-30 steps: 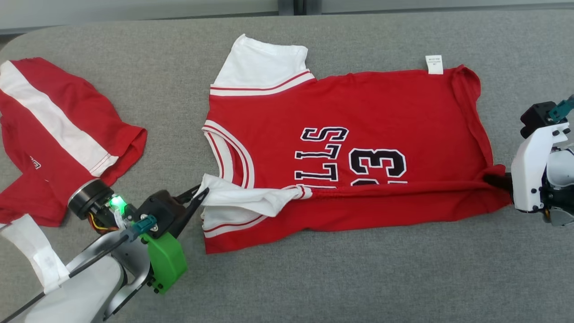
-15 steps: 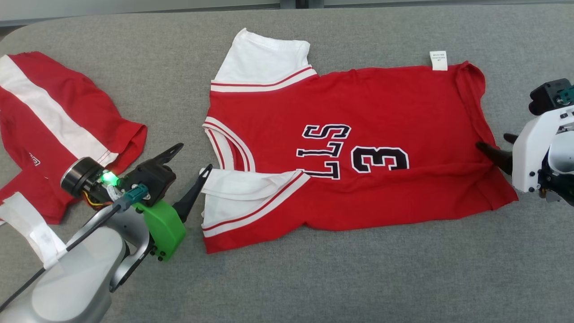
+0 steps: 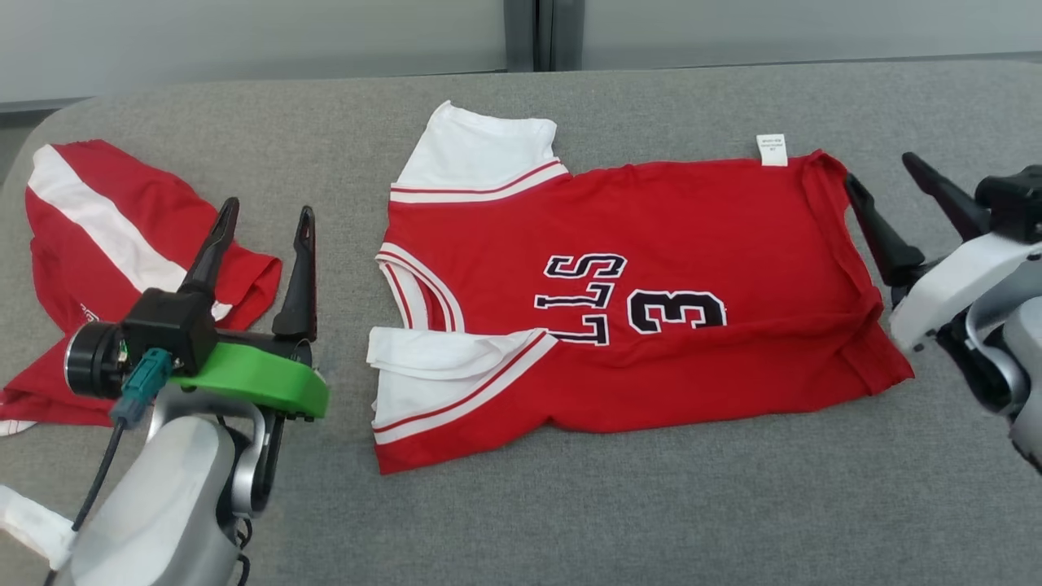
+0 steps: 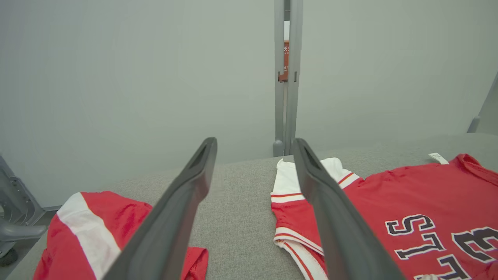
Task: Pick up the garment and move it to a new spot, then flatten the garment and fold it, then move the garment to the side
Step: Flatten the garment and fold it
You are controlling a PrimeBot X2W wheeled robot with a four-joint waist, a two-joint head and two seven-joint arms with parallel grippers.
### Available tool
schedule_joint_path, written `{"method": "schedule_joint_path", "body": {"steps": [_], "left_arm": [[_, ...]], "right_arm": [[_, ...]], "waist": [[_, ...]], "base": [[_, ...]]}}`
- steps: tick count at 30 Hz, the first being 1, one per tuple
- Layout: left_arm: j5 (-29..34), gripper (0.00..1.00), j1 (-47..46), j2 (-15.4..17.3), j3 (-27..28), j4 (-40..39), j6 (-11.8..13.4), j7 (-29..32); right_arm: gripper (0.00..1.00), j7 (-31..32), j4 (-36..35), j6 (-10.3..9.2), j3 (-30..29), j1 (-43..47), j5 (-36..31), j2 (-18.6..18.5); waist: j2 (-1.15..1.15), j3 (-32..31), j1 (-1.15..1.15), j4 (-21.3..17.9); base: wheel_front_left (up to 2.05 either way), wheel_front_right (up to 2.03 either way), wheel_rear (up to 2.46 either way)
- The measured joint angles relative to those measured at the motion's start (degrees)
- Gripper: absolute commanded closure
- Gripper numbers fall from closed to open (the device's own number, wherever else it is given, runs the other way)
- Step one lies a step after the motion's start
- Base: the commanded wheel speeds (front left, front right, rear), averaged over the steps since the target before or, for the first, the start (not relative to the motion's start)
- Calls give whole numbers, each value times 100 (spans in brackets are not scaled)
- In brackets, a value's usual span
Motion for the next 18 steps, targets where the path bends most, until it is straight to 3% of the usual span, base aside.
{"method": "schedule_joint_path", "body": {"steps": [5,8,11,14,18], "left_arm": [[285,0,510,-509,739,-634,193,-27],[587,0,1051,-868,1037,-788,175,-27],[861,0,1466,-1251,1284,-836,124,-27],[1185,0,1792,-1616,1421,-823,-23,-27],[1659,0,2137,-1806,1677,-645,-141,-27]], "right_arm": [[0,-110,-590,0,-1131,723,-916,549],[0,-113,-1268,-1,-2176,1464,-1573,1191],[0,-113,-1771,0,-2861,2123,-2114,1808],[0,-113,-2128,-1,-3222,2603,-2579,2218],[0,-114,-2473,-1,-3464,2973,-2844,2720]], "waist": [[0,-207,0,-30],[0,-297,0,-50],[0,-348,0,-77],[0,-393,0,-67],[0,-437,0,-80]], "base": [[0,0,0],[0,0,0],[0,0,0],[0,0,0],[0,0,0]]}}
